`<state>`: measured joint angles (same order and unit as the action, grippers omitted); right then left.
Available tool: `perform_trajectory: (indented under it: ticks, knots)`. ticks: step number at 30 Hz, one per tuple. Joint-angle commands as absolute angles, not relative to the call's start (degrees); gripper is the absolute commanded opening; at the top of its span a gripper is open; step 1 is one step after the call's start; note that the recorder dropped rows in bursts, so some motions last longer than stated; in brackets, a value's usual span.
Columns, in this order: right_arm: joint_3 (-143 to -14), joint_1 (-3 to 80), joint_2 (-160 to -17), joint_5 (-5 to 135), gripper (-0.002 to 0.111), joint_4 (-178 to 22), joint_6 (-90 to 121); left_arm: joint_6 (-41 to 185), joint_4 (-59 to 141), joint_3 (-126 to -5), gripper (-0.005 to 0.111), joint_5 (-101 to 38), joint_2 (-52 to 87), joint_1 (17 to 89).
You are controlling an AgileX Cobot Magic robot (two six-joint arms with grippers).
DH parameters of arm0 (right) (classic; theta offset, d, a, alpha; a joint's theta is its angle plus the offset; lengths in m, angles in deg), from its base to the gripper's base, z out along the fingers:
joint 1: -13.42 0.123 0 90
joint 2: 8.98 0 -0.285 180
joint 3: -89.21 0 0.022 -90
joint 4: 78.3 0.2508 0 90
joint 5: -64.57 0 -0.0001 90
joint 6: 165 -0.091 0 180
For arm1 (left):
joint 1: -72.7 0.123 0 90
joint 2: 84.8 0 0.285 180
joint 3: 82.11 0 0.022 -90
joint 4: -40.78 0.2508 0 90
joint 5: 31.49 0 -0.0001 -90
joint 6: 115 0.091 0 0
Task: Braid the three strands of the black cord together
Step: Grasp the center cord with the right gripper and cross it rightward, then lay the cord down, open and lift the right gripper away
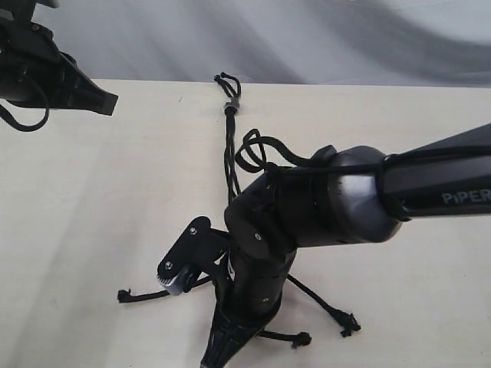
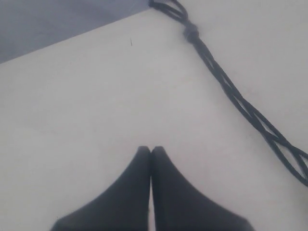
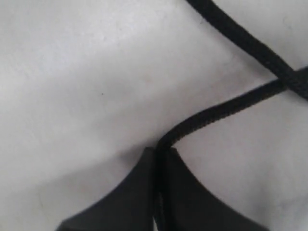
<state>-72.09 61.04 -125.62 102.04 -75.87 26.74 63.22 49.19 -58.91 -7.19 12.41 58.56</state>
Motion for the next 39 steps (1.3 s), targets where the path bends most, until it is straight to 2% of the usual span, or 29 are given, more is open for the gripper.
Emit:
perform_trajectory:
  ticks: [1,8,14,19,23,25,32,39]
  knots:
    - [-72.7,60.8,-122.0,102.8,0.0,-86.9,26.6,62.8,49.4,-58.6,0.0,-7.0,12.9,58.8]
    - [-72.7,60.7,-123.4,103.5,0.0,-114.8,26.5,62.8,49.4,-58.6,0.0,-7.0,12.9,58.8]
    - [-72.7,54.2,-131.0,97.9,0.0,-116.7,26.1,62.8,49.4,-58.6,0.0,-6.8,12.9,58.8]
    - [-72.7,56.7,-131.3,100.5,0.0,-106.0,29.7,62.8,49.4,-58.6,0.0,-6.9,12.9,58.8]
    - [-72.7,64.7,-129.5,107.1,0.0,-85.8,51.7,62.8,49.4,-58.6,0.0,-6.9,12.9,58.8]
    - [-72.7,66.5,-127.0,106.1,0.0,-84.1,54.4,62.8,49.4,-58.6,0.0,-6.9,12.9,58.8]
    - [-72.7,62.0,-120.9,103.9,0.0,-84.3,53.1,62.8,49.4,-58.6,0.0,-6.9,12.9,58.8]
    - [-72.5,57.5,-122.6,104.9,0.0,-84.1,49.4,62.8,49.4,-58.6,0.0,-6.9,12.9,58.8]
